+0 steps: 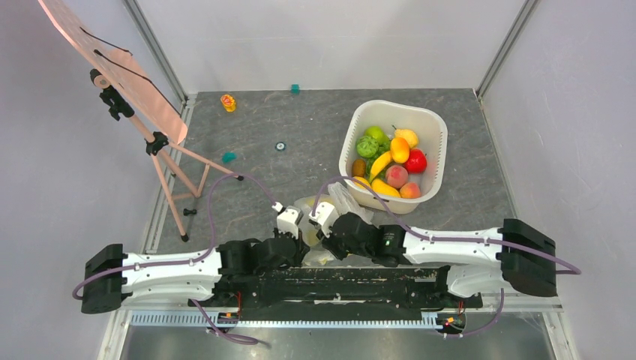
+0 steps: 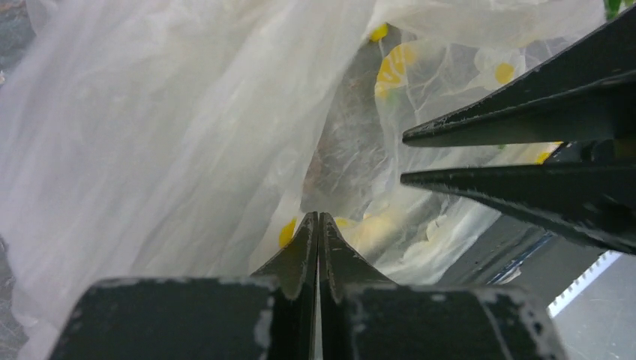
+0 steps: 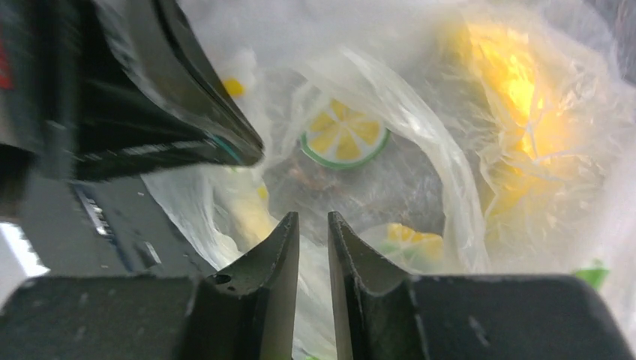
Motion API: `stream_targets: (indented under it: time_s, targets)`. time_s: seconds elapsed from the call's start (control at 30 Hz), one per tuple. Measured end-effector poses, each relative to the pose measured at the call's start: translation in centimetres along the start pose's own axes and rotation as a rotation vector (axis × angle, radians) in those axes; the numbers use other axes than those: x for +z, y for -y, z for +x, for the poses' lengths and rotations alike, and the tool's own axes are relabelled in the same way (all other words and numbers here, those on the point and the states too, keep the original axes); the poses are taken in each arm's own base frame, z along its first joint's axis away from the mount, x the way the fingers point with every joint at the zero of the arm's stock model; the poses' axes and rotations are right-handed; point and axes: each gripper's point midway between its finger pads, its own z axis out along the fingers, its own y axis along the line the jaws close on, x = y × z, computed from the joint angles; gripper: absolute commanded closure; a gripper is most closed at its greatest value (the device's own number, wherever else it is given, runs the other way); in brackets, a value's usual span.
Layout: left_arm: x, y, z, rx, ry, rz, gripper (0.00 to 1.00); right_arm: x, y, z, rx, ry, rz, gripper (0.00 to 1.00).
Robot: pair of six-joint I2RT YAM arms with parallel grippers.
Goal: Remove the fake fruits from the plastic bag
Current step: Adjust the plastic bag at the center of the board.
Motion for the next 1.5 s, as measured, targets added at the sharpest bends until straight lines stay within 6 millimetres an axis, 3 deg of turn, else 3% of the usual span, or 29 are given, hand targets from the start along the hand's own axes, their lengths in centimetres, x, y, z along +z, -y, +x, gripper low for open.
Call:
stream_targets:
  time_s: [0.27,0.47,0.63,0.83,0.9,1.07,1.2,1.37,1.5]
  targets:
    - [0.5,-2.1,2.5,-0.006,-0.021,-0.021,0.98,1.2,1.6,7.3,0.002,-0.062,0.092,0.75]
    - [0.4,-2.4,2.7,-0.024,-0.003,-0.003,0.98,2.0,2.3,7.4,0.001,-0.053,0.136,0.73]
    - [0.2,-2.1,2.2,-0.036,0.016,0.011,0.98,3.5,2.6,4.8,-0.049,-0.032,0.182,0.69]
    - [0.1,-2.1,2.0,-0.038,0.022,0.011,0.98,4.5,4.4,1.0,-0.106,0.007,0.323,0.64]
    - [0.1,-2.2,2.0,-0.037,0.023,0.009,0.97,4.5,5.1,0.3,-0.121,0.003,0.373,0.59]
    - [0.1,-2.4,1.5,-0.04,0.045,-0.005,0.86,3.8,5.5,-0.3,-0.126,0.001,0.399,0.34]
    - [-0.2,-2.1,0.6,-0.051,0.073,-0.003,0.8,1.8,4.7,-2.1,-0.124,0.04,0.333,0.2]
    - [-0.4,-1.5,-0.5,-0.065,0.098,0.008,0.71,-2.3,3.9,-6.4,-0.154,0.177,0.256,0.18]
    - [-0.5,-1.1,-1.0,-0.071,0.108,0.015,0.67,-4.8,4.1,-8.3,-0.197,0.225,0.241,0.12]
